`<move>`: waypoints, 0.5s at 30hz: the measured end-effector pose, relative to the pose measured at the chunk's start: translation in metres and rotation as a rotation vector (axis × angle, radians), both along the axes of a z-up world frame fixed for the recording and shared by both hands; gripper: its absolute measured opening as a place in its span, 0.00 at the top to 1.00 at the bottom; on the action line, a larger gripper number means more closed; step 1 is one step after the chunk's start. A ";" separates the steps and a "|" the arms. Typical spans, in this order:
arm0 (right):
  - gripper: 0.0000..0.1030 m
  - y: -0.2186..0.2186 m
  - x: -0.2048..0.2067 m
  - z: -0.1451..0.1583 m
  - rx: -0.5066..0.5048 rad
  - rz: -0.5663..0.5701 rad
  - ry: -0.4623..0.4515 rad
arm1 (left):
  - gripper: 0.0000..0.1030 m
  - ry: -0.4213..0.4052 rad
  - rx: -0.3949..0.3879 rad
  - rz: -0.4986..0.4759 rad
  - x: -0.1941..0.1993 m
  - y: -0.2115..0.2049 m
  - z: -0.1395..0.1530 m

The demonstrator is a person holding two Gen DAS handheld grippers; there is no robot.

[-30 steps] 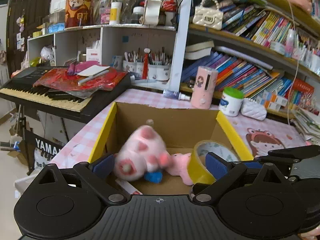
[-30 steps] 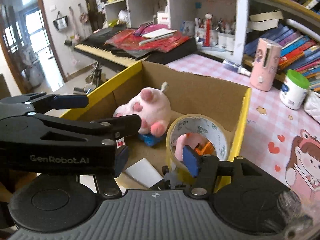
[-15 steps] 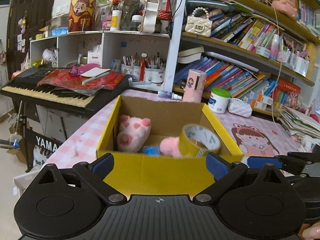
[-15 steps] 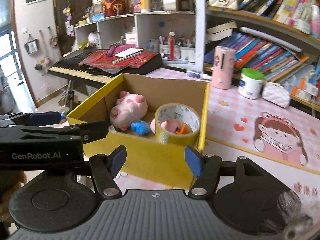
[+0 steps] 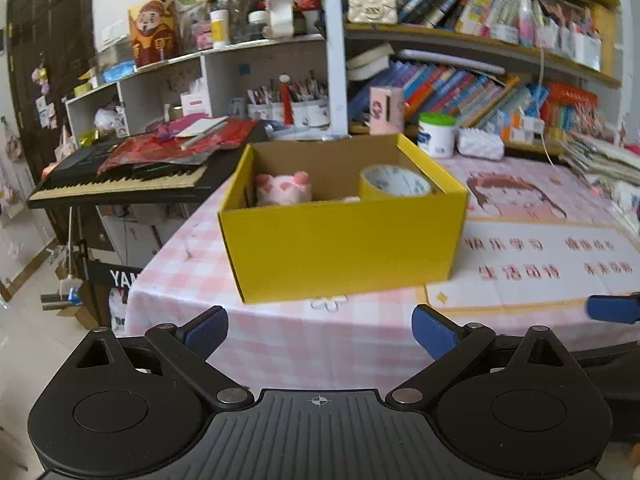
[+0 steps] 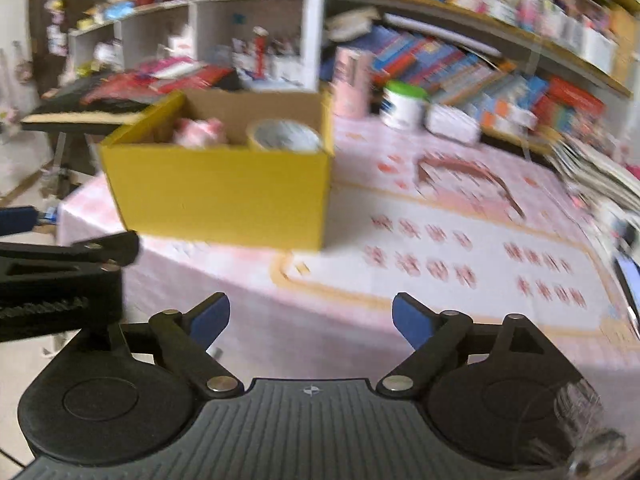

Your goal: Organize objects

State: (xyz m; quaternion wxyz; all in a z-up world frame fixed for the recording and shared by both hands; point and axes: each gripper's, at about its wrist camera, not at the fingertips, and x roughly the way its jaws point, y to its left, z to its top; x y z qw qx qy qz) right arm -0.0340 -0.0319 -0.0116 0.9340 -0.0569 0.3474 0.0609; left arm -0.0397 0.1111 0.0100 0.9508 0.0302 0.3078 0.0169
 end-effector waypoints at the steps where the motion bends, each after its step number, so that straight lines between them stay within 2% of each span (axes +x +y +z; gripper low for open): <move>1: 0.11 -0.004 -0.004 -0.002 -0.007 -0.026 0.007 | 0.03 0.001 0.008 -0.006 -0.002 -0.002 0.000; 8: 0.05 -0.030 -0.020 -0.009 -0.033 -0.226 0.021 | 0.03 -0.006 0.065 -0.075 -0.011 -0.023 -0.001; 15: 0.02 -0.043 -0.032 -0.002 -0.079 -0.289 -0.014 | 0.03 0.004 0.061 -0.099 -0.005 -0.041 0.001</move>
